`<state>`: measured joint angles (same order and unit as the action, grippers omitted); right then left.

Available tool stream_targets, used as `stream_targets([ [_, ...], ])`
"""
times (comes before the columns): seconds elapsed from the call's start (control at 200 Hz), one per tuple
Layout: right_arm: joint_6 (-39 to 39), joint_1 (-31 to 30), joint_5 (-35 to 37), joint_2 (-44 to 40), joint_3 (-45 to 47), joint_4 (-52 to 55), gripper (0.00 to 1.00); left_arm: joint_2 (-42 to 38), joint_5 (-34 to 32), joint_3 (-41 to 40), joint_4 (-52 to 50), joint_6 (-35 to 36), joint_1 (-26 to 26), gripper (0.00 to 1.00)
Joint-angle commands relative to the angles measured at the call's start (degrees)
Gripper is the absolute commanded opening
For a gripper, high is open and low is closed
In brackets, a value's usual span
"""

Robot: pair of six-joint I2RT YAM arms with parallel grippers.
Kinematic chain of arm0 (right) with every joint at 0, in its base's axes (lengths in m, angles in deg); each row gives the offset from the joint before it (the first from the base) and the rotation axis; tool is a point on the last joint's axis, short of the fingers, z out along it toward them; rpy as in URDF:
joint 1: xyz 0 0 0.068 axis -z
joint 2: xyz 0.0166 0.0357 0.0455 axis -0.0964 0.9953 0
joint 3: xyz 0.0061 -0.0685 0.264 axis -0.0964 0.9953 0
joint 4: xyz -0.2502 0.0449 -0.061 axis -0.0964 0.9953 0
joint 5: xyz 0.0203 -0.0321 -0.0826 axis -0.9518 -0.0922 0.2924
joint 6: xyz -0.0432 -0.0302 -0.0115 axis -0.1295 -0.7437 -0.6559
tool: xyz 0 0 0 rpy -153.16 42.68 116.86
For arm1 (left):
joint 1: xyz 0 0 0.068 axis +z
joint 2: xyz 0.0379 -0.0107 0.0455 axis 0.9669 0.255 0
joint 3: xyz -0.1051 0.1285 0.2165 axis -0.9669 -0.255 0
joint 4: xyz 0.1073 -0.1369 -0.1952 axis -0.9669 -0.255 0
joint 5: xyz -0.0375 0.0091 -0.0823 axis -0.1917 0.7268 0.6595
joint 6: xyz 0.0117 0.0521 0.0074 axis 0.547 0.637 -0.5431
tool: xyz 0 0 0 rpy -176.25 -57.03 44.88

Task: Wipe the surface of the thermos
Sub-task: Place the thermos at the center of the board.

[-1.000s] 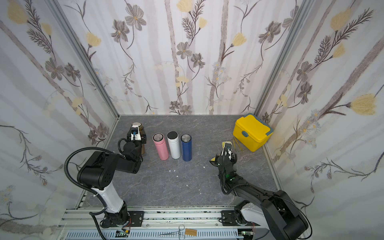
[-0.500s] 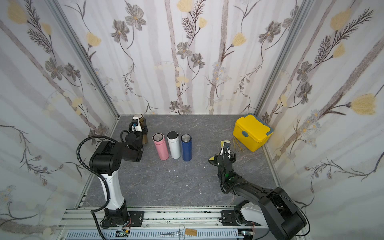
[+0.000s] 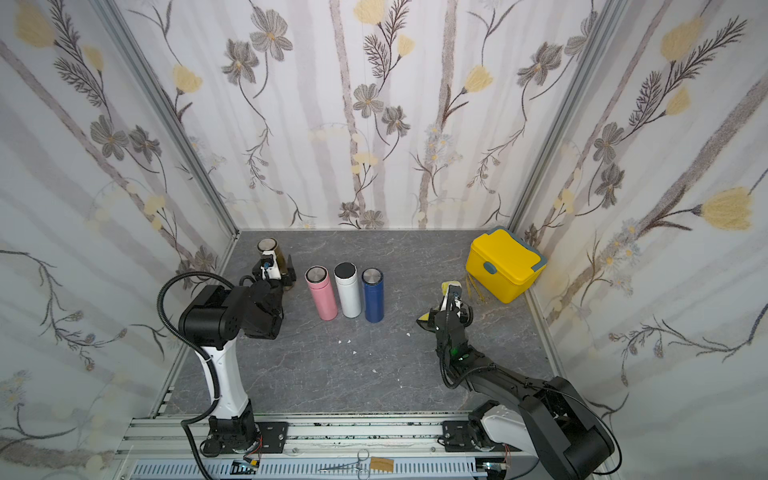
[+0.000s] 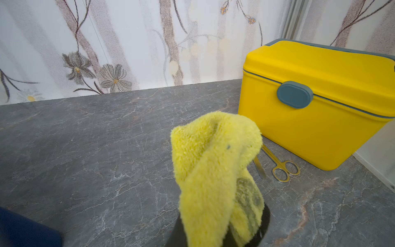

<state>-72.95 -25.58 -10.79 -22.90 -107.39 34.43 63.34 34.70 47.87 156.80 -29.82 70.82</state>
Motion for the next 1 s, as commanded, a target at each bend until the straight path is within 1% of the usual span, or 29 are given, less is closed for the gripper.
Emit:
stream_targets([
  [0.0, 0.1, 0.1, 0.1, -0.4, 0.2, -2.4, 0.00, -1.4, -1.0, -1.5, 13.7, -0.7, 0.1, 0.93],
  [0.085, 0.1, 0.0, 0.0, -0.5, 0.1, -2.3, 0.00, -2.4, -1.4, -2.6, 13.4, -0.6, 0.1, 1.00],
  [0.32, 0.3, 0.0, 0.0, -0.8, 0.3, -2.3, 0.00, -6.8, 0.6, -3.2, 7.6, -0.9, 0.2, 1.00],
  [0.44, 0.3, 0.0, -0.1, -1.0, 0.5, -2.3, 0.00, -7.9, 0.0, -4.6, 9.5, -1.1, 0.2, 1.00],
  [0.535, 0.4, 0.0, 0.0, -0.9, 0.4, -2.3, 0.00, -10.5, -0.6, -6.4, 9.8, -1.8, 0.2, 1.00],
  [0.615, 0.4, 0.1, 0.0, -0.8, 0.4, -2.1, 0.00, -15.7, -1.2, -9.1, 8.6, -3.5, 0.0, 1.00],
  [0.669, 0.5, 0.2, 0.0, -0.8, 0.2, -2.1, 0.00, -20.2, -2.4, -11.2, 5.8, -5.3, -0.3, 1.00],
  [0.724, 0.5, 0.2, -0.1, -0.8, 0.3, -2.0, 0.00, -26.2, -3.6, -12.8, 0.1, -7.9, -0.6, 1.00],
  [0.779, 0.6, 0.3, -0.2, -0.9, 0.3, -2.0, 0.00, -32.6, -2.9, -12.9, -8.4, -10.8, -0.8, 1.00],
  [0.829, 0.6, 0.3, -0.4, -1.0, 0.5, -2.0, 0.00, -37.9, -1.6, -12.0, -18.5, -13.0, -1.2, 1.00],
  [0.884, 0.6, 0.4, -0.6, -1.2, 0.6, -2.2, 0.00, -42.6, 1.2, -12.0, -25.4, -14.9, -1.7, 1.00],
  [0.929, 0.6, 0.4, -0.5, -1.2, 0.6, -2.2, 0.00, -45.8, 4.3, -13.2, -28.2, -16.3, -2.1, 1.00],
  [0.994, 0.7, 0.5, -0.7, -1.2, 0.6, -2.2, 0.00, -51.1, 8.7, -16.0, -29.2, -18.2, -2.9, 1.00],
])
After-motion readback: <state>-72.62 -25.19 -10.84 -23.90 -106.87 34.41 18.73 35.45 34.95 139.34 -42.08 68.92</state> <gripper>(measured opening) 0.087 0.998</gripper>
